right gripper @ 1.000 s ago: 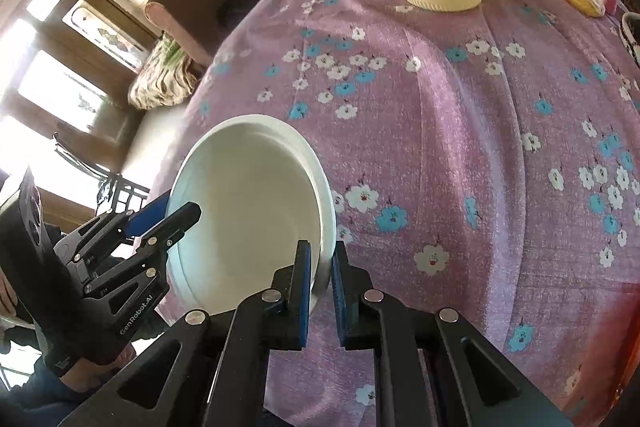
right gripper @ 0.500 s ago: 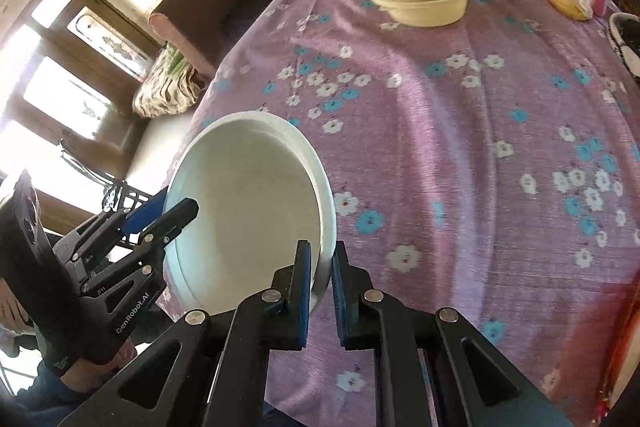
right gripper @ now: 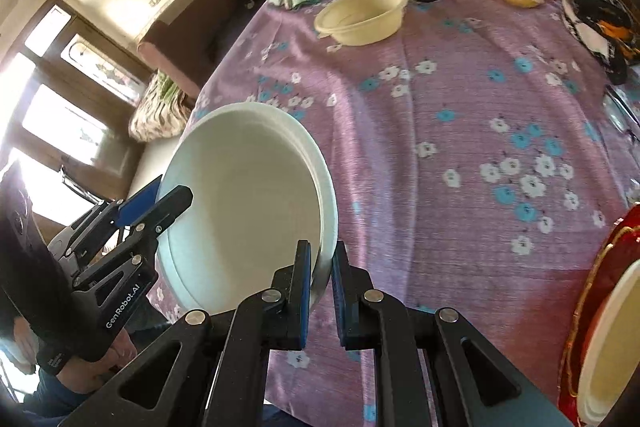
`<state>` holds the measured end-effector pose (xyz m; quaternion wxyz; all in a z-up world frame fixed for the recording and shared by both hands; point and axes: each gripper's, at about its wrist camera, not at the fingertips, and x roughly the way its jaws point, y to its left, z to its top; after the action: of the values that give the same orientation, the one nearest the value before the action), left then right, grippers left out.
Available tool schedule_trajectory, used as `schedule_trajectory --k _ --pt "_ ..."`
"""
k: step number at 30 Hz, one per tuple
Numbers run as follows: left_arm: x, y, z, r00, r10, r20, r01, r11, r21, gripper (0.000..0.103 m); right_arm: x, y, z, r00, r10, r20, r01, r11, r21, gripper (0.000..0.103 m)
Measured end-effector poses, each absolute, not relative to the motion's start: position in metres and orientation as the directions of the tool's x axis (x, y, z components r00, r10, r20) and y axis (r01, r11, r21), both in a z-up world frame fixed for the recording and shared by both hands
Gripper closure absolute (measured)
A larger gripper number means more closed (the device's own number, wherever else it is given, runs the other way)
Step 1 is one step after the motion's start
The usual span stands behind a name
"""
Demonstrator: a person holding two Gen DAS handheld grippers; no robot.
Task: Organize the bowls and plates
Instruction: 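Lift the white bowl with the right gripper and carry it toward the plate stack, then lower the white bowl onto the cream bowl with the right gripper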
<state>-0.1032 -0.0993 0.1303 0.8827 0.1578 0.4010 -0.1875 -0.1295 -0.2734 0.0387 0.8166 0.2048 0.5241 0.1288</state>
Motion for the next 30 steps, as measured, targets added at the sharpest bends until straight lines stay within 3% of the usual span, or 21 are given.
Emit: schedule_trajectory --k 10,23,30 --pt "-0.116 -0.174 0.133 0.561 -0.289 -0.775 0.590 0.797 0.130 0.081 -0.170 -0.341 0.050 0.493 0.379 -0.783 0.117 0.863 0.491 0.092" --pt "-0.158 -0.310 0.144 0.414 -0.476 -0.776 0.812 0.579 0.078 0.080 -0.272 -0.458 0.075 0.617 0.206 -0.760 0.372 0.774 0.512 0.092" --pt "-0.184 -0.364 0.126 0.325 -0.495 -0.806 0.874 0.483 0.055 0.079 -0.316 -0.503 0.064 0.606 0.135 -0.784 0.495 0.707 0.505 0.092"
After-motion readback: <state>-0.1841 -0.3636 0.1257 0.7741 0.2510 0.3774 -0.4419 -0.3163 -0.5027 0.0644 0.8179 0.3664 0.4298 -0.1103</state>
